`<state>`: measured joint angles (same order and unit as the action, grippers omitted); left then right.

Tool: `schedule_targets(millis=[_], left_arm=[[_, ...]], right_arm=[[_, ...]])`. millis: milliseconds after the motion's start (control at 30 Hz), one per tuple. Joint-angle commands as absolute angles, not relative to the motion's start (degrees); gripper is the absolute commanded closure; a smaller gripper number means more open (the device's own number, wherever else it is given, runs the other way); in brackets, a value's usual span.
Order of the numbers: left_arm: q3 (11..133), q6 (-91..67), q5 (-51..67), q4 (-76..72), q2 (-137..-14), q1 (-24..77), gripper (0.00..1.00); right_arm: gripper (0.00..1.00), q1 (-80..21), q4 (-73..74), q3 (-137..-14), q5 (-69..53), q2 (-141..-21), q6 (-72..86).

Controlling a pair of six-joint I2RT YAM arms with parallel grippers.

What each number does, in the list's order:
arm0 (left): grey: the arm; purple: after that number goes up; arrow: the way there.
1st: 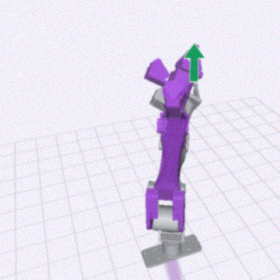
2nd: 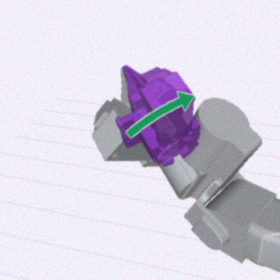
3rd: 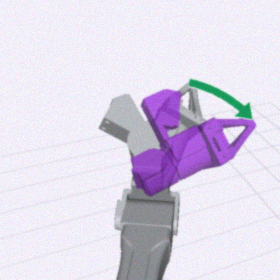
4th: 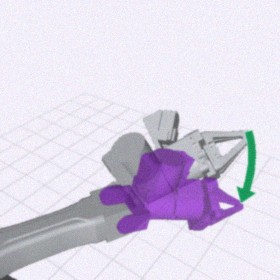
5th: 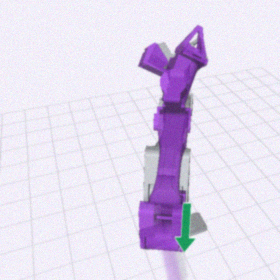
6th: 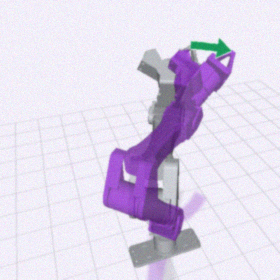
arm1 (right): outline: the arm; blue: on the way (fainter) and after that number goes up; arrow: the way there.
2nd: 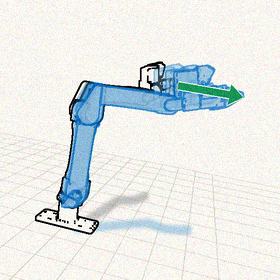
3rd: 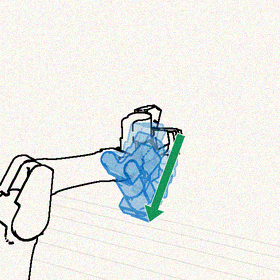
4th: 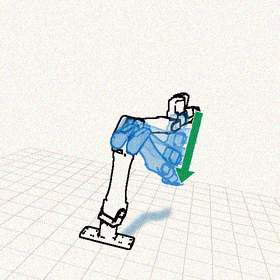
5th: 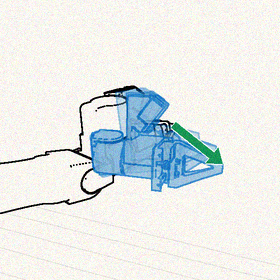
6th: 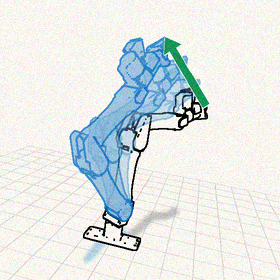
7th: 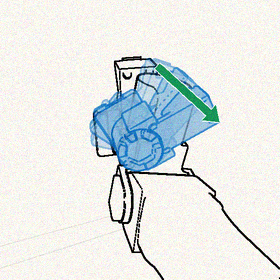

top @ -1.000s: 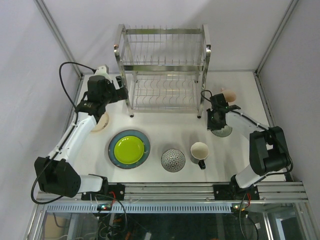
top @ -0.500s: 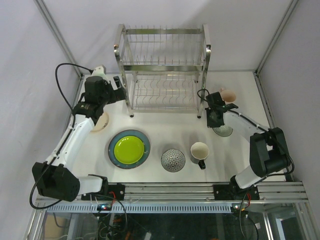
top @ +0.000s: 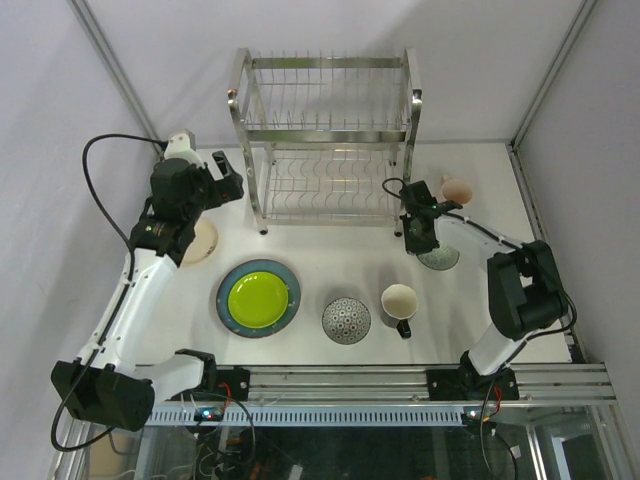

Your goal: Load the mixed dishes into the dish rack

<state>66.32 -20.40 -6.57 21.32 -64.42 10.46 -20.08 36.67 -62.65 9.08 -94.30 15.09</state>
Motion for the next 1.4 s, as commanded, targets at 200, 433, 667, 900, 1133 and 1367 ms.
schedule_targets(millis=[200,433,667,900,1133,1367], left_arm=[[64.56,-20.82,-6.12,18.98,-65.13,10.18,0.0],[64.16,-20.8,-4.95,17.36,-66.24,10.11,0.0],[64.33,-19.95,-4.88,17.38,-66.24,9.86,0.0],[63.89,-20.02,-4.79,18.17,-65.36,9.79,0.0],[63.99,-20.5,-5.69,19.34,-63.67,9.78,0.0],[67.95,-18.29,-5.53,21.6,-64.68,9.75,0.0]], right_arm=[[0.84,-22.95,38.29,-63.81,17.79,-99.46,15.28],[0.78,-23.13,38.58,-63.9,21.68,-101.67,15.66],[1.0,-23.78,40.33,-64.48,22.92,-98.62,16.17],[1.0,-24.76,42.08,-66.47,19.06,-93.15,15.92],[1.0,-25.91,43.93,-74.74,-1.84,-87.9,16.54],[1.0,-27.24,36.62,-78.84,-29.75,-88.31,30.37]])
